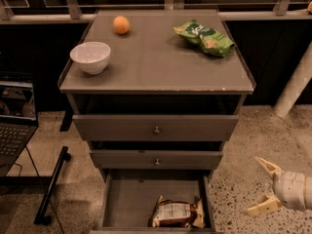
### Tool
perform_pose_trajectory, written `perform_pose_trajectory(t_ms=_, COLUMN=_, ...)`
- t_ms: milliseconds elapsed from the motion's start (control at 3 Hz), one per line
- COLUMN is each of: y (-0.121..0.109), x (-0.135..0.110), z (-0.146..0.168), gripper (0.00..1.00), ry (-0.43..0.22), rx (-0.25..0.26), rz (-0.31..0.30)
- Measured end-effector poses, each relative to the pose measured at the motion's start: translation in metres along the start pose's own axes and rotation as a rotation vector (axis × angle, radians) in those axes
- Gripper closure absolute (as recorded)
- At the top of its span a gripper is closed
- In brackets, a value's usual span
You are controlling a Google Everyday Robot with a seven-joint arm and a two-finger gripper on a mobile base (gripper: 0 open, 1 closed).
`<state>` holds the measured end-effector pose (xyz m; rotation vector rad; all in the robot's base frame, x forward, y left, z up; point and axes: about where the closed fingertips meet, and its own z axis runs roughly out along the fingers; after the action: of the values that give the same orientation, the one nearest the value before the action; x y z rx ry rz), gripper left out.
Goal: Pick brown chip bag from bottom drawer and place on counter
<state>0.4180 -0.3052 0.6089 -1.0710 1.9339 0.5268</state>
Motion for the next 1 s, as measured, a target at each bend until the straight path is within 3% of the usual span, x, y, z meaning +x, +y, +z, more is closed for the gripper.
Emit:
perform_pose_trajectory(t_ms=333, y=0.000, x=0.000, z=0.000, gripper=0.00, ry=0.000, rx=0.000, rz=0.000)
perform_pose_trajectory(t_ms=667, y=0.005, x=0.018, z=0.005, gripper=0.00, ry=-0.021, rx=0.031, rz=0.024)
perform_pose_trajectory(t_ms=1000, y=-0.022, x=0.051, z=0.013, gripper=0.00, ry=-0.096, rx=0.131, rz=0.035)
